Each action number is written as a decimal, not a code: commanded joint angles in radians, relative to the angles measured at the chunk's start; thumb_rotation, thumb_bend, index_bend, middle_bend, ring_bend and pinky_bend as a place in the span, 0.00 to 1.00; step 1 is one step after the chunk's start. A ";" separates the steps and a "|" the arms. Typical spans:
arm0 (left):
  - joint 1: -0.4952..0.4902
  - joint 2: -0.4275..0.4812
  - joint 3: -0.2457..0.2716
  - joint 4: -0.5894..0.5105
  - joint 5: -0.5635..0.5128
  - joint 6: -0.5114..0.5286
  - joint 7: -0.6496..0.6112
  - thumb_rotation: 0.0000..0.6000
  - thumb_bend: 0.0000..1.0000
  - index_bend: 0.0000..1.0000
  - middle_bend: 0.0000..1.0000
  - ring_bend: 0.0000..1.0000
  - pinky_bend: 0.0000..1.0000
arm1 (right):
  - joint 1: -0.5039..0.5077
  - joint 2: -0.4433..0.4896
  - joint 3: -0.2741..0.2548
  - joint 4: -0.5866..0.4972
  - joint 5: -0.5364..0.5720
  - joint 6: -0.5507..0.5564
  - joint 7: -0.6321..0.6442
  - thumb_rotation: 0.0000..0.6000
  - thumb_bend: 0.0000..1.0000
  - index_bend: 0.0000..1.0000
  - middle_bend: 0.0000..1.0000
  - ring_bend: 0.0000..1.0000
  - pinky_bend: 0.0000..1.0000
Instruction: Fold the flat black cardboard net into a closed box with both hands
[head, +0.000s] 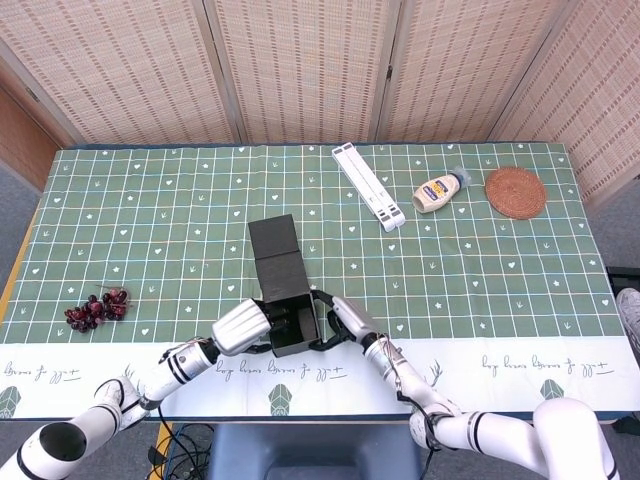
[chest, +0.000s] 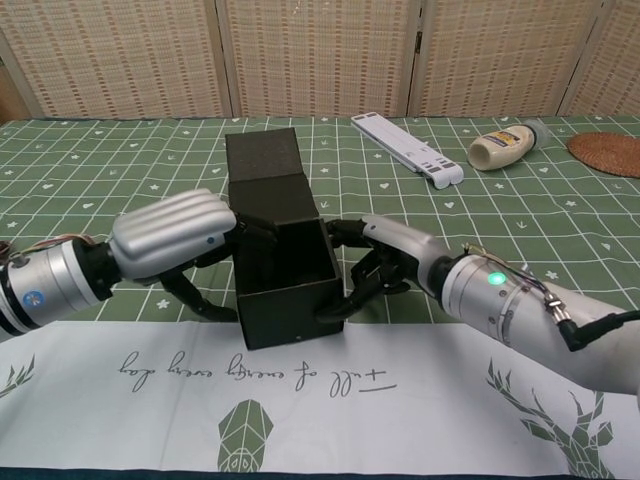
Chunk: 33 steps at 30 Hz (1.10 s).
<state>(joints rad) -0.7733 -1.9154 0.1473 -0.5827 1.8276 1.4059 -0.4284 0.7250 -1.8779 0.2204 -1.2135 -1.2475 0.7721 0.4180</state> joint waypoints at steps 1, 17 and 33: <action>-0.007 0.003 0.005 -0.003 0.006 -0.005 0.002 1.00 0.06 0.50 0.41 0.51 0.73 | -0.001 0.000 -0.002 -0.004 -0.002 0.000 -0.003 1.00 0.13 0.27 0.44 0.82 1.00; -0.027 -0.013 0.016 0.016 0.023 -0.002 0.014 1.00 0.06 0.61 0.53 0.54 0.73 | -0.008 -0.003 -0.010 -0.020 -0.012 0.005 -0.007 1.00 0.13 0.27 0.44 0.82 1.00; -0.041 -0.016 0.032 0.017 0.032 -0.010 -0.005 1.00 0.32 0.63 0.58 0.55 0.72 | -0.015 -0.003 -0.015 -0.025 -0.019 0.011 -0.010 1.00 0.18 0.27 0.44 0.82 1.00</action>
<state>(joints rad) -0.8144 -1.9311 0.1798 -0.5651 1.8601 1.3959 -0.4330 0.7103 -1.8809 0.2056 -1.2380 -1.2660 0.7834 0.4082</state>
